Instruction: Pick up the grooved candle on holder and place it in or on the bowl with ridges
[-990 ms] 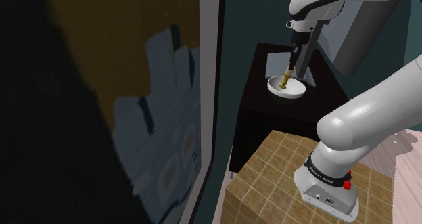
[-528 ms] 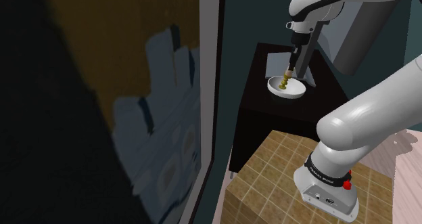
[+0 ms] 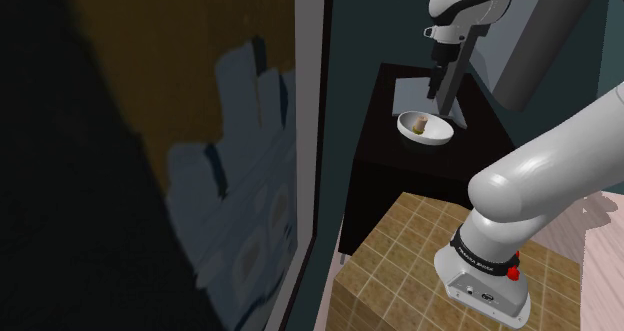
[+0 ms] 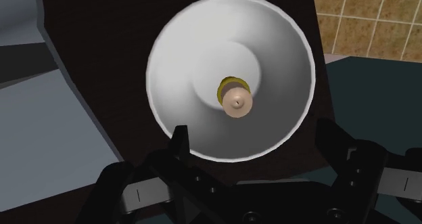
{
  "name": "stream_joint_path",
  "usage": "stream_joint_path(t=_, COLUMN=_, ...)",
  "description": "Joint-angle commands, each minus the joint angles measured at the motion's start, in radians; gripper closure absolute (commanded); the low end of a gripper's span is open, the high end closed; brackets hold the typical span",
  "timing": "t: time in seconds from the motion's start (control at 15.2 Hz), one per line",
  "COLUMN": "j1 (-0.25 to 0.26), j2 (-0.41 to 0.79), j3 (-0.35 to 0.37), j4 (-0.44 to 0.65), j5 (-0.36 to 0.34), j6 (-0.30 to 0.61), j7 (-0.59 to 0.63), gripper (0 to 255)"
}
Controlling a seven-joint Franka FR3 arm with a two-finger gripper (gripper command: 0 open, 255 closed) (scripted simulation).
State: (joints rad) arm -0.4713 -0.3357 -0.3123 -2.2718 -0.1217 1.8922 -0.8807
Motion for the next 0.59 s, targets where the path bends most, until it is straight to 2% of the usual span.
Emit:
stream_joint_path(t=0.0, j1=0.002, j2=-0.004, j3=0.004, j4=0.059, j5=0.003, j6=-0.064, j7=-0.003, gripper=0)
stream_joint_path(t=0.07, j1=0.002, j2=-0.005, j3=0.006, j4=0.085, j5=0.004, j6=-0.09, j7=-0.003, gripper=0)
stream_joint_path(t=0.53, j1=0.002, j2=-0.005, j3=0.006, j4=0.085, j5=0.004, j6=-0.09, j7=-0.003, gripper=0)
